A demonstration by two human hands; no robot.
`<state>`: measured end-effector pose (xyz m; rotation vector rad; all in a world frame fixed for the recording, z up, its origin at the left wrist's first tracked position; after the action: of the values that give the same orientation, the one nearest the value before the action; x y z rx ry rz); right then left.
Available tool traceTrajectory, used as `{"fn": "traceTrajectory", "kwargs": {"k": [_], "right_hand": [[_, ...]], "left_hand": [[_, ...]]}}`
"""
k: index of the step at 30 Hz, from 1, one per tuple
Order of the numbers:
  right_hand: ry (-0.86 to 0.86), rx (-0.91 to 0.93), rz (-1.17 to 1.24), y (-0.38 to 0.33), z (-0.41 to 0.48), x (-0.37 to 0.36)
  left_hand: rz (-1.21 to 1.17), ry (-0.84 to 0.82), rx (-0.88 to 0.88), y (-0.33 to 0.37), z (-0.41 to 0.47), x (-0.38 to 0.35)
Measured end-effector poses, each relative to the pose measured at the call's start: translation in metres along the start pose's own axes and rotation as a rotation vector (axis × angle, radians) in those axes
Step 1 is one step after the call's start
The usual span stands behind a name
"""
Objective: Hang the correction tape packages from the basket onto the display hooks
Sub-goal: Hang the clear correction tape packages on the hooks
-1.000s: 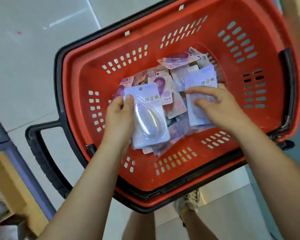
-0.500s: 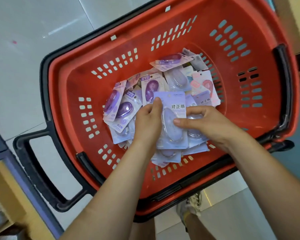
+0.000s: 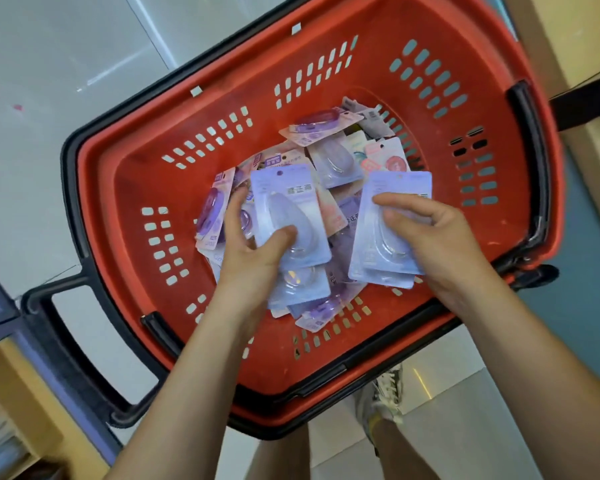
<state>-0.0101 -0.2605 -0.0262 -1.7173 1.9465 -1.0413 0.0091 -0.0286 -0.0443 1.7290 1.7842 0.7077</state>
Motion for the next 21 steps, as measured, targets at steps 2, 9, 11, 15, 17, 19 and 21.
{"fn": "traceTrajectory", "kwargs": {"k": [2,9,11,15,17,19,21], "right_hand": [[0.004,0.037,0.037,-0.013,-0.012,0.010],[-0.048,0.055,0.306,-0.071,-0.076,0.012],[-0.046,0.092,0.307,-0.091,-0.098,0.013],[-0.075,0.214,0.275,-0.139,-0.149,0.029],[-0.072,0.236,0.266,-0.162,-0.178,0.046],[-0.052,0.250,0.264,-0.185,-0.209,0.064],[-0.007,0.232,0.266,-0.201,-0.242,0.086]], "left_hand": [[0.124,-0.042,-0.081,0.013,-0.007,0.005],[0.382,-0.180,-0.261,0.092,-0.070,-0.044],[0.311,-0.199,-0.280,0.120,-0.094,-0.060],[0.230,-0.244,-0.291,0.167,-0.150,-0.083],[0.231,-0.269,-0.268,0.184,-0.179,-0.091],[0.249,-0.279,-0.267,0.201,-0.210,-0.099],[0.270,-0.256,-0.265,0.216,-0.244,-0.107]]}}
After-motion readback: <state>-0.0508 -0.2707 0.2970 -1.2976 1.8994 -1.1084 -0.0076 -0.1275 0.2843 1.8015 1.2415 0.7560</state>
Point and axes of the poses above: each hand's wrist, its own z-axis towards the middle knuckle, its own x-axis out of the back of the hand, y = z × x, the point moved 8 cm from there along z, towards the middle knuckle, and after that the axes turned 2 degrees about -x, right-handed, at the moved point
